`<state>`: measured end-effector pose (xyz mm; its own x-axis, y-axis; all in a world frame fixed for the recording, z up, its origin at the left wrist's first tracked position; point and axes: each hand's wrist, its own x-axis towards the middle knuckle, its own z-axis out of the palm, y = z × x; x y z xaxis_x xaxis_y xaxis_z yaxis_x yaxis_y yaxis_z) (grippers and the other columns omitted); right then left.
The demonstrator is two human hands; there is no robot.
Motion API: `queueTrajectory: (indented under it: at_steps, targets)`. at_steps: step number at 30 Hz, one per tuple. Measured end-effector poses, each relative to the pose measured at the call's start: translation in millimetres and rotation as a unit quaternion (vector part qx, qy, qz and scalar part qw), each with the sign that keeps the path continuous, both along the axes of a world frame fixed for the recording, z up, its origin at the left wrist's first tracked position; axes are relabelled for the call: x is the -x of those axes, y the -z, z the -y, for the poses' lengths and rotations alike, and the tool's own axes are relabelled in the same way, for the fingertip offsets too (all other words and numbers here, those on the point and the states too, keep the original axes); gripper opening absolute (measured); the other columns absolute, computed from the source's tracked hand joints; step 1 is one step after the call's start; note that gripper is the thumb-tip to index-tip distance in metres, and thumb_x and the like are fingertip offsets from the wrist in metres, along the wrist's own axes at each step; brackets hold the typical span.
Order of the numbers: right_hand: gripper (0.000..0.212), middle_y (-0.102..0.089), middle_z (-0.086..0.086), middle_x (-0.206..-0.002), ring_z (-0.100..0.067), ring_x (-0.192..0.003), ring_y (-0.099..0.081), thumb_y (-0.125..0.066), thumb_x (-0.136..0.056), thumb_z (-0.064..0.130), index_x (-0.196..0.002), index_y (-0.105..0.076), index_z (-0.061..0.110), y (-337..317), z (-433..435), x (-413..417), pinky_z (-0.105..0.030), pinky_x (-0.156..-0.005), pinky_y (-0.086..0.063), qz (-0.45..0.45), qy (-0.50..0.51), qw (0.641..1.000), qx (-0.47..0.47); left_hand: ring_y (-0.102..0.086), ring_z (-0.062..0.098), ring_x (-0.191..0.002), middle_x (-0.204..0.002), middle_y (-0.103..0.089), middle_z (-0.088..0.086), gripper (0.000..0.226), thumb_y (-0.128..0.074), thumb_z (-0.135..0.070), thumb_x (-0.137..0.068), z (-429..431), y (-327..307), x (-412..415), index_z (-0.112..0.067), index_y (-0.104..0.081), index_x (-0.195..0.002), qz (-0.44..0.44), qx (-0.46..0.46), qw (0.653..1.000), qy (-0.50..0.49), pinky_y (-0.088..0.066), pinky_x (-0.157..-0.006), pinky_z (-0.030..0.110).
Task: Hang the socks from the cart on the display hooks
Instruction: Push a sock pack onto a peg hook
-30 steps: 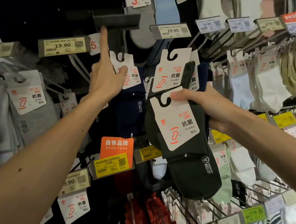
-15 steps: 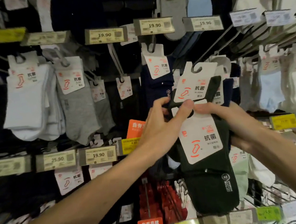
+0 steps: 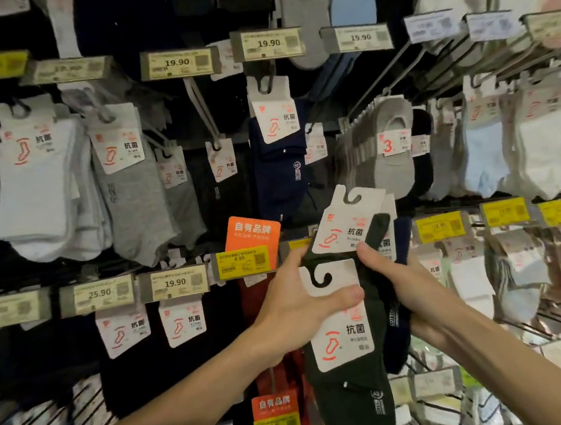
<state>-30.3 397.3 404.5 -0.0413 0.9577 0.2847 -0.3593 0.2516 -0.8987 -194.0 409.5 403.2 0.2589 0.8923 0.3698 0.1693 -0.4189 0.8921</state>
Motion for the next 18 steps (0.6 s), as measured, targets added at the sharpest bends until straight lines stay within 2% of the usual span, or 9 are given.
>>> queueTrajectory:
  at_steps: [2,7,10,12,15,18]
  targets:
    - [0.042,-0.075,-0.014,-0.108,-0.033,-0.097,-0.074,-0.069,-0.077,0.030,-0.116,-0.071,0.013,7.7,1.8,-2.1,-0.042,-0.076,-0.063,-0.014,-0.011,1.000,0.024,-0.074,0.014,-0.092,-0.102,-0.076,-0.006,0.061,-0.086,-0.012,-0.075,-0.9,7.2,0.9,-0.031,-0.056,-0.124,-0.003,0.013,1.000,0.019,-0.060,-0.084,0.039]
    - [0.041,-0.075,-0.016,-0.107,-0.034,-0.096,-0.073,-0.072,-0.077,0.020,-0.116,-0.070,0.008,21.4,3.9,-7.7,-0.041,-0.075,-0.063,-0.011,0.014,0.999,0.048,-0.075,0.018,-0.088,-0.099,-0.077,-0.003,0.055,-0.083,-0.007,-0.077,-1.1,20.7,0.6,-0.028,-0.061,-0.123,-0.005,0.028,0.999,0.029,-0.061,-0.077,0.036]
    - [0.046,-0.075,-0.015,-0.108,-0.033,-0.098,-0.073,-0.075,-0.072,0.018,-0.117,-0.070,0.008,26.5,4.0,-9.7,-0.044,-0.080,-0.061,0.011,0.024,0.999,0.043,-0.075,0.017,-0.085,-0.098,-0.077,-0.002,0.062,-0.084,-0.006,-0.075,-1.3,27.3,0.8,-0.030,-0.058,-0.126,-0.005,0.030,0.999,0.010,-0.060,-0.070,0.030]
    - [0.041,-0.075,-0.013,-0.110,-0.033,-0.100,-0.073,-0.075,-0.077,0.014,-0.118,-0.069,0.010,28.9,3.1,-8.9,-0.047,-0.087,-0.058,0.021,0.030,0.998,0.046,-0.075,0.016,-0.084,-0.100,-0.076,0.000,0.066,-0.086,-0.007,-0.073,-2.0,32.0,2.5,-0.028,-0.053,-0.127,0.000,0.035,0.999,-0.012,-0.059,-0.068,0.029]
    - [0.029,-0.076,-0.009,-0.109,-0.030,-0.099,-0.073,-0.069,-0.088,0.011,-0.117,-0.069,0.012,34.1,2.0,-3.9,-0.044,-0.087,-0.057,0.027,0.034,0.997,0.058,-0.075,0.016,-0.077,-0.096,-0.075,0.003,0.058,-0.087,-0.008,-0.072,-1.9,38.9,11.4,-0.022,-0.047,-0.111,0.003,0.045,0.998,-0.050,-0.059,-0.063,0.028]
    - [0.026,-0.077,-0.007,-0.106,-0.027,-0.096,-0.074,-0.068,-0.089,0.011,-0.115,-0.069,0.014,42.9,4.6,7.0,-0.042,-0.085,-0.056,0.038,0.031,0.996,0.070,-0.074,0.022,-0.070,-0.086,-0.075,0.009,0.046,-0.086,-0.014,-0.075,2.3,47.9,27.3,-0.015,-0.043,-0.090,-0.019,0.046,0.996,-0.069,-0.058,-0.057,0.031]
